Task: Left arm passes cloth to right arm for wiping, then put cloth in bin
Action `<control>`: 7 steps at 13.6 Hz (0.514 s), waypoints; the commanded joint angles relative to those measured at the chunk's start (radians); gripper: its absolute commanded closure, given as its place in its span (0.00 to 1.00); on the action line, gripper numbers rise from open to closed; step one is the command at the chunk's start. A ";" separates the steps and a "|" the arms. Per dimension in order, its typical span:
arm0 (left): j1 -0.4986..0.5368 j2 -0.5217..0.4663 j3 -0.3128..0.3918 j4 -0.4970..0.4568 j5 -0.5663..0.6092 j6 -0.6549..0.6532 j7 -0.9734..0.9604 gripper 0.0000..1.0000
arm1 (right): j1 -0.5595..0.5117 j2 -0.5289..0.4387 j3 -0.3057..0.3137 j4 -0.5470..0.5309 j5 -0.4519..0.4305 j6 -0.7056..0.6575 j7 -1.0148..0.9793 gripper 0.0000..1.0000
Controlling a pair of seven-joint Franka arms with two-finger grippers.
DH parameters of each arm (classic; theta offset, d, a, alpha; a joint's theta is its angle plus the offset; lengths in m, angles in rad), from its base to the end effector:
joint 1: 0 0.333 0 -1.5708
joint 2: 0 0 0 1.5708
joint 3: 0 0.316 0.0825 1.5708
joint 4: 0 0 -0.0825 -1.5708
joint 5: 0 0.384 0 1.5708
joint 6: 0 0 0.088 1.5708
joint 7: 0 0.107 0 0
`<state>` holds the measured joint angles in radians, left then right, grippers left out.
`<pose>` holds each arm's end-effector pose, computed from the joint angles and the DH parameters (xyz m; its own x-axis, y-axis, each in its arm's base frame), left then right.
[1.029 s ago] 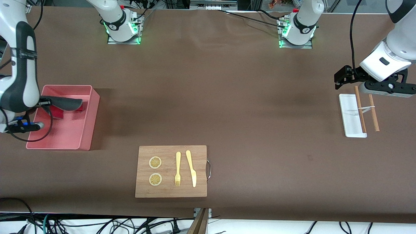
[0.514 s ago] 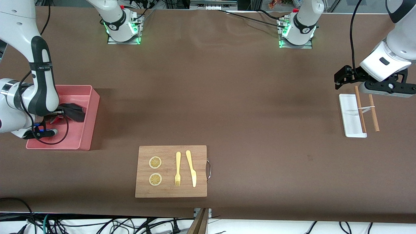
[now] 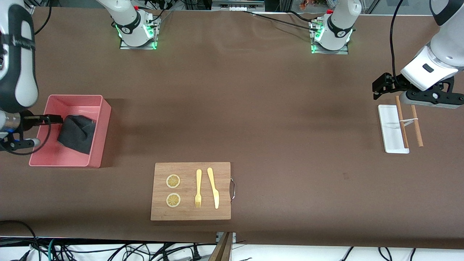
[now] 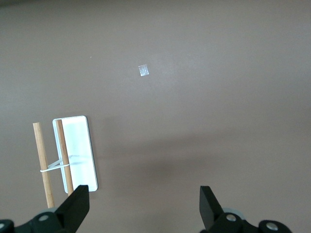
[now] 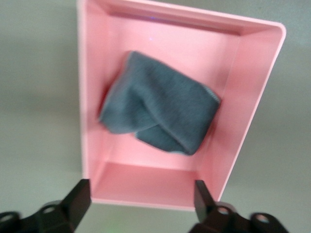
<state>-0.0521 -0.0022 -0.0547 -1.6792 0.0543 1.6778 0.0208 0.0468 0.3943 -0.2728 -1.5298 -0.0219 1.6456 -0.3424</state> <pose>0.5579 -0.0545 0.5837 0.9911 -0.1330 -0.0005 -0.1328 -0.9897 -0.0541 0.6283 -0.1244 0.4188 0.9506 0.1172 -0.2875 0.1310 -0.9910 0.0292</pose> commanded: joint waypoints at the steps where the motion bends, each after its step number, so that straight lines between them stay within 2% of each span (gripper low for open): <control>1: 0.003 -0.009 -0.004 0.003 -0.004 0.000 -0.009 0.00 | -0.001 -0.076 0.075 0.020 0.008 -0.090 0.151 0.00; 3: 0.003 -0.009 -0.004 0.003 -0.004 0.000 -0.009 0.00 | 0.001 -0.135 0.127 0.017 0.010 -0.131 0.285 0.00; 7: 0.003 -0.009 -0.004 0.003 -0.004 0.000 -0.009 0.00 | 0.001 -0.251 0.240 0.013 0.002 -0.150 0.307 0.00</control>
<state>-0.0521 -0.0022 -0.0547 -1.6791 0.0543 1.6778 0.0208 0.0553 0.2079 -0.0768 -1.5002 -0.0212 1.5097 -0.0480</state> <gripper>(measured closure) 0.000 0.000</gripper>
